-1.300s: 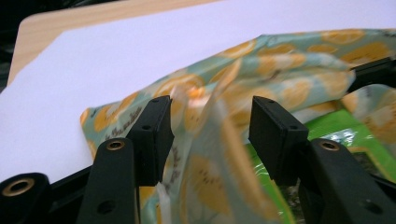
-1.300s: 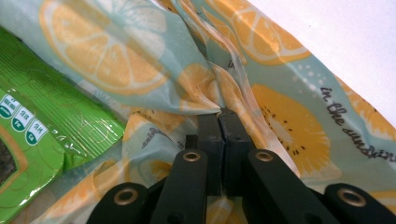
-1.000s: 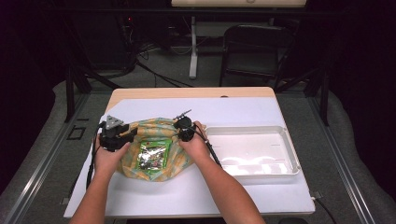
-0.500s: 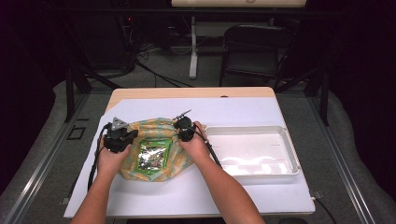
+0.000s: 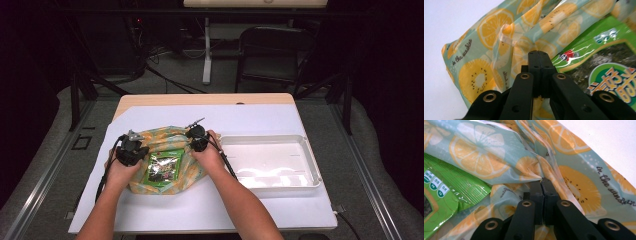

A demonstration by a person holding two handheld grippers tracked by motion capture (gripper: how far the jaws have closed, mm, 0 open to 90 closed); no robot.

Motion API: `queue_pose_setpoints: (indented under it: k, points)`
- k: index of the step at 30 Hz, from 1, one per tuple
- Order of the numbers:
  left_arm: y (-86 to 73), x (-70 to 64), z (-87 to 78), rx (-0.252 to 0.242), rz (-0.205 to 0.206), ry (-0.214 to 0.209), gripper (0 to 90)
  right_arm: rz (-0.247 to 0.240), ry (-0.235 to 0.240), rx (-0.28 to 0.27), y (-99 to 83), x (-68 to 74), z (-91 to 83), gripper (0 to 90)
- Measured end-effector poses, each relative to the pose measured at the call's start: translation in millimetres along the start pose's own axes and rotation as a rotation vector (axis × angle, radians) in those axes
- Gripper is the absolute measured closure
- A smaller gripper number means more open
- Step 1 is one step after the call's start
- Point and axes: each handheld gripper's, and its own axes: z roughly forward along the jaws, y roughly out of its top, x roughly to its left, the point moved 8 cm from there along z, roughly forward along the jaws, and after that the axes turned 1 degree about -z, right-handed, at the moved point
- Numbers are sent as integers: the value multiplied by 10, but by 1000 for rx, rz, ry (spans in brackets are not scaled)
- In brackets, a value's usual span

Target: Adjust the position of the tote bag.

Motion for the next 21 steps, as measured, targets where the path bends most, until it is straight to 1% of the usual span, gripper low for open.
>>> queue_pose_setpoints:
  k: [4,6,7,9,11,13,14,16,18,20,21]
  points:
    - [-49,26,65,37,0,17,900,-2,-2,-1,0,2,1,889]
    - [-61,47,101,41,3,35,900,-13,-4,12,-5,-2,-8,889]
    - [-70,55,116,47,3,43,900,-3,-6,-1,0,3,0,888]
    - [-84,70,152,58,2,46,900,-13,-4,11,-5,-2,-8,887]
    - [-99,87,187,66,-4,53,900,-11,-7,7,-5,0,-7,885]
    - [-108,108,222,65,-11,61,900,-9,-8,-2,-3,7,-3,881]
    - [-112,113,232,68,-15,55,900,-10,-8,-2,-3,8,-3,877]
    - [-109,129,242,61,-24,57,900,-15,-7,5,-7,5,-8,870]
    - [-111,135,244,61,-29,50,900,-5,-9,-14,-2,18,2,862]
    - [-109,142,250,53,-36,56,900,-2,-3,-21,-3,24,1,851]
    - [-111,142,248,56,-36,49,900,-10,-2,-7,-12,16,-11,840]
